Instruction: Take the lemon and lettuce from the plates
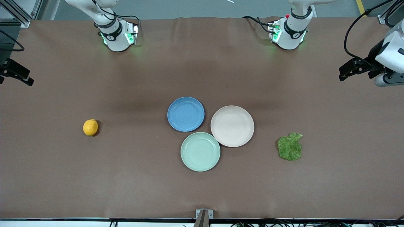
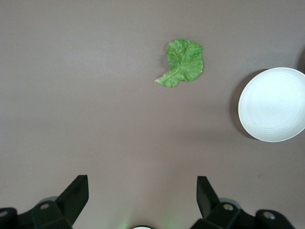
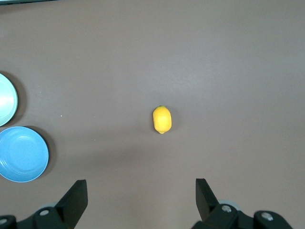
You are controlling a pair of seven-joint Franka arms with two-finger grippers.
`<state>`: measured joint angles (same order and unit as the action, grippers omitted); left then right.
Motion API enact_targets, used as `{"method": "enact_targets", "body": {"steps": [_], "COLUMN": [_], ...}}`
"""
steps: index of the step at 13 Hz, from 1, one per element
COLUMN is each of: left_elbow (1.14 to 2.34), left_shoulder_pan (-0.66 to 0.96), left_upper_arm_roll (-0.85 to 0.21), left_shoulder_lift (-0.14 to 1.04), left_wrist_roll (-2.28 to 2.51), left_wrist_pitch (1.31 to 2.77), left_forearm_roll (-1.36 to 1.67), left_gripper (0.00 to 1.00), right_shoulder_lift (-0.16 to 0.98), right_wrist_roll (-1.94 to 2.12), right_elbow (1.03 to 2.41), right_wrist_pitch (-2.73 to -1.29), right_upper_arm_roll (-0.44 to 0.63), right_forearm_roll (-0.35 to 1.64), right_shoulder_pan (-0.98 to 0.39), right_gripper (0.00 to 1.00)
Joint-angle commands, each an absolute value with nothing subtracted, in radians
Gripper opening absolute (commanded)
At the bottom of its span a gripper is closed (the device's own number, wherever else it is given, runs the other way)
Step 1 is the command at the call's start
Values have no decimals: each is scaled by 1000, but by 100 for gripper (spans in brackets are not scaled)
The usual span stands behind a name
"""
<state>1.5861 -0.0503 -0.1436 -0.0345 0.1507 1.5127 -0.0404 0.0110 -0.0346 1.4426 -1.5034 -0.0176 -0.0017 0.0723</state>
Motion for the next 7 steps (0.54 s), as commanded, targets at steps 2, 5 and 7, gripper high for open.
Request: {"method": "enact_targets", "body": {"steps": [2,5,7], "left_elbow": [1543,1540,1540], "left_shoulder_pan": [-51,-48,-46], "left_upper_arm_roll": [-144,-146,-149], "left_shoulder_lift": [-25,-25,-25], "left_wrist_roll": [121,123,123], "left_wrist_pitch": [1509,1509,1509], "left_forearm_roll": [-18,-18,-18], "left_gripper": [100,100,100], "right_shoulder_lift": [5,5,5], "right_wrist_roll": [-51,-49,-51], "right_elbow": [1442,1442,1442], "right_wrist_pitch": [-1502,-1505,-1506], "right_upper_arm_roll": [-21,-21,-21], "right_forearm_roll": [-8,-9,-9], "right_shoulder_pan": [74,74,74], "right_gripper": [100,100,100]}}
